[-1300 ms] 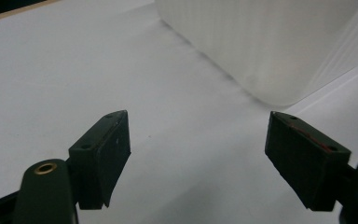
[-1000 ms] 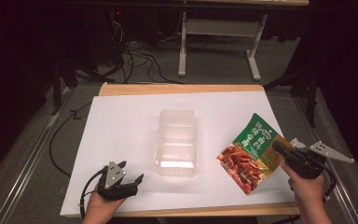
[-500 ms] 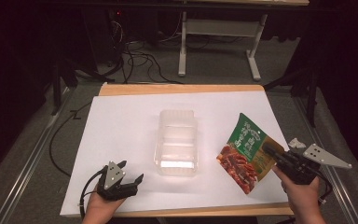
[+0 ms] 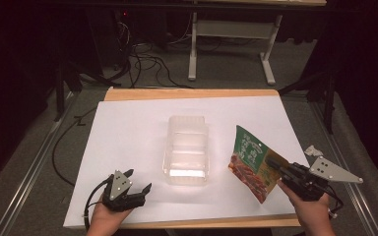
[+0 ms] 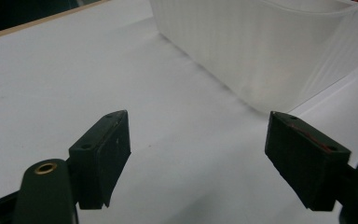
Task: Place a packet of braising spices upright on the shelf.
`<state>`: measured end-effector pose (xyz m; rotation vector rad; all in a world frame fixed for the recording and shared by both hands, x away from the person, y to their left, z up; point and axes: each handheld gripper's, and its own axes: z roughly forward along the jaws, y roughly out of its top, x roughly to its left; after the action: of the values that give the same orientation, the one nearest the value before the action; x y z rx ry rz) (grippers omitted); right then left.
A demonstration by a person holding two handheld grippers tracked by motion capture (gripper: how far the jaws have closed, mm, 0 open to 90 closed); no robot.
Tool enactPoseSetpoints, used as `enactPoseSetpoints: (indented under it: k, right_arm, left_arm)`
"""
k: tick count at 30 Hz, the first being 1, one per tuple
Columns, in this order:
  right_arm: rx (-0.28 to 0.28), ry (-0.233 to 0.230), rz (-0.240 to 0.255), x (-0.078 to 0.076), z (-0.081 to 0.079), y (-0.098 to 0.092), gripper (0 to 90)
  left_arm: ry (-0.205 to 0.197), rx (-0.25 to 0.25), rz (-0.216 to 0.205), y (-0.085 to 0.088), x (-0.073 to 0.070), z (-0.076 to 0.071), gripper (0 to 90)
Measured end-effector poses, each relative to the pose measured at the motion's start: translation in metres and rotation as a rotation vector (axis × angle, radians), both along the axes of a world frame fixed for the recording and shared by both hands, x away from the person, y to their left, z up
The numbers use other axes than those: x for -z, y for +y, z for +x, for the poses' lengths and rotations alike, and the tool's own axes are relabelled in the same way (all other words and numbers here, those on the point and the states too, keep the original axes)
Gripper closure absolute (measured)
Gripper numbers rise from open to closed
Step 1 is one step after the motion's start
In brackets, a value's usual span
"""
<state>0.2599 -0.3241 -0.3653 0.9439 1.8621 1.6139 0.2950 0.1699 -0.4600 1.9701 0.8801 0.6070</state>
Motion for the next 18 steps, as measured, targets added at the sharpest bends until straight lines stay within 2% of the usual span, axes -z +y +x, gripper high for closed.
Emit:
enactPoseSetpoints:
  k: [13, 18]
  right_arm:
    - [0.004, -0.004, 0.004, 0.0014, -0.0004, -0.0012, 90.0]
    - [0.027, -0.018, -0.013, 0.0008, -0.0014, -0.0009, 90.0]
  left_arm:
    - [0.001, 0.001, 0.004, -0.0006, 0.0004, 0.0002, 22.7]
    - [0.000, 0.001, 0.005, -0.0006, 0.0004, 0.0001, 22.7]
